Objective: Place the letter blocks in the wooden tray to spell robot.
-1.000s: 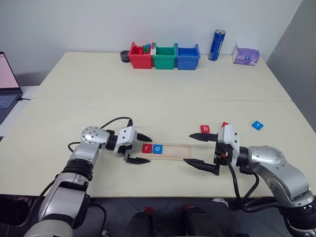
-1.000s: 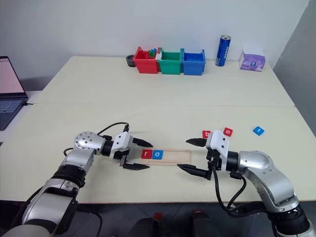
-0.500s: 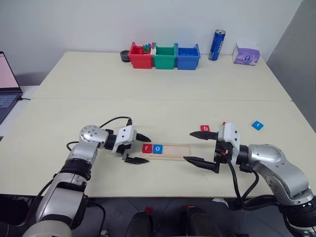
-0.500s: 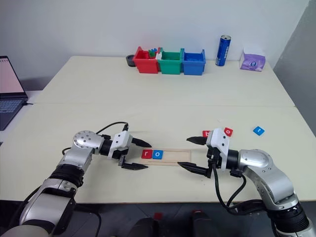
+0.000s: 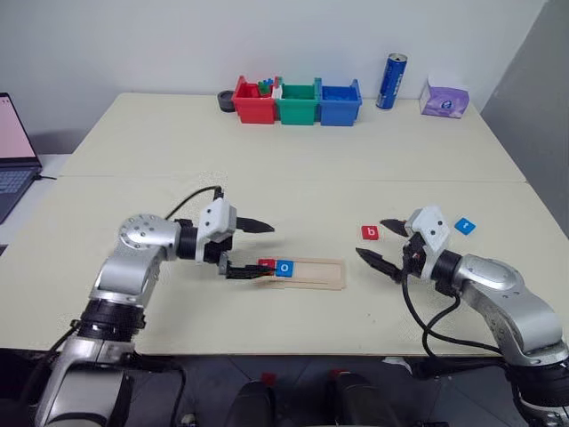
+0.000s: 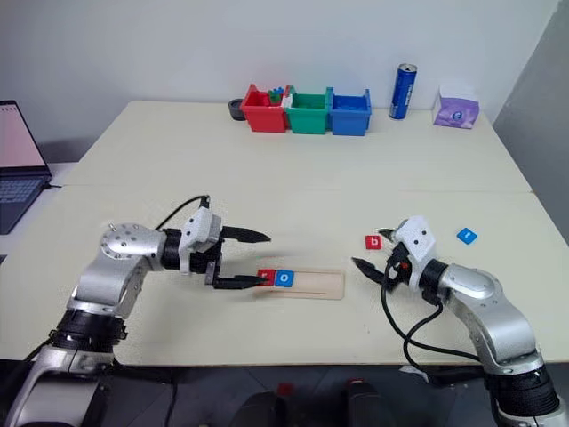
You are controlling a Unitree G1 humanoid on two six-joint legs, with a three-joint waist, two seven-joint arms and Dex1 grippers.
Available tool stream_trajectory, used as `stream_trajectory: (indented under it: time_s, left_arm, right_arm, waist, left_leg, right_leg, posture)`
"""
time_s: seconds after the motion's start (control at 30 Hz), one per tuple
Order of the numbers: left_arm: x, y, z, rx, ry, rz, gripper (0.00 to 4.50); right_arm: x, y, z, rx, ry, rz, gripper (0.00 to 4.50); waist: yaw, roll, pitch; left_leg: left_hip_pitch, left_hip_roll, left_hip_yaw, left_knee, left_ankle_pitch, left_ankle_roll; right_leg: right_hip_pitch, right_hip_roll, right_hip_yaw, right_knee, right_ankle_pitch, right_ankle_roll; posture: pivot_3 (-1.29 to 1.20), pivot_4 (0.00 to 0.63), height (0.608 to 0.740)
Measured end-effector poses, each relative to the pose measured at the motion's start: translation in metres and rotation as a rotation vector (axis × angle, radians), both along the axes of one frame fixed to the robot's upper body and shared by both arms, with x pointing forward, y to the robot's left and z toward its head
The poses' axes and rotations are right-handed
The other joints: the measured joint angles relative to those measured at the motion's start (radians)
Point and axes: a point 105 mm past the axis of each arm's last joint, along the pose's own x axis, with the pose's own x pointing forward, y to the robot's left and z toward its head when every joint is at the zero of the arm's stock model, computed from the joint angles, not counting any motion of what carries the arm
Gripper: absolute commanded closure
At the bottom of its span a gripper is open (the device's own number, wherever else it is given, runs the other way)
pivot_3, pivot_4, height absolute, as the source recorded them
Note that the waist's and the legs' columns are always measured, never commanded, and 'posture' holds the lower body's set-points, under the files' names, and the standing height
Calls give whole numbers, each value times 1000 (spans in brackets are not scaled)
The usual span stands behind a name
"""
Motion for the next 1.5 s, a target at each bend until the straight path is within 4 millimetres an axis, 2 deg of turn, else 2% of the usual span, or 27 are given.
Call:
stream_trajectory:
  time_s: [0.13,0.23,0.43,0.6,0.83,1.03,1.13,1.37,1.5]
  left_arm:
    - [-4,-13,-2,-34,-7,19,24]
    - [-4,-14,-2,-38,-6,33,24]
    - [-2,-13,-1,-40,-11,51,24]
    - [-2,-13,-1,-40,-12,53,24]
    - [-2,-12,-4,-42,-7,66,24]
    - [-2,-11,-6,-42,-7,73,24]
    - [-2,-11,-5,-43,-13,72,0]
    - [-2,-11,-5,-43,-16,70,0]
    - [-4,-14,-6,-38,-16,54,0]
  right_arm:
    - [15,-17,-18,-16,30,-209,0]
    - [19,-19,-22,0,38,-287,0]
    - [22,-4,-31,71,89,-366,0]
    - [21,17,-34,108,126,-364,0]
    - [34,17,-33,118,130,-450,0]
    - [36,22,-39,122,165,-471,0]
    - [36,22,-39,119,171,-474,555]
    - [36,22,-39,119,171,-475,3025]
    - [36,22,-39,119,171,-479,3041]
  waist:
    - [0,0,0]
    - [-1,0,0]
    - [0,0,0]
    - [-1,0,0]
    - [-2,0,0]
    - [-2,0,0]
    - [-2,0,0]
    - [-3,0,0]
    - [-3,0,0]
  left_leg:
    - [0,0,1,0,0,0]
    - [0,0,1,-1,0,0]
    - [0,0,1,-1,0,0]
    - [0,0,1,-1,0,0]
    - [0,0,1,-1,0,0]
    - [0,0,1,-1,0,0]
    - [0,0,1,-1,0,0]
    - [0,0,1,-1,0,0]
    - [0,0,1,-1,0,0]
  right_leg:
    - [0,0,0,0,0,0]
    - [0,0,1,0,0,0]
    - [0,0,1,0,0,0]
    - [0,0,1,0,0,0]
    - [-1,0,1,0,0,0]
    - [-1,0,1,-1,0,0]
    - [-1,0,1,-1,0,0]
    - [-1,0,1,-1,0,0]
    - [-1,0,1,-1,0,0]
  posture:
    - [0,150,740]
    - [0,150,740]
    - [0,150,740]
    - [0,150,740]
    - [0,150,740]
    - [0,150,740]
    - [0,150,740]
    - [0,150,740]
    - [0,150,740]
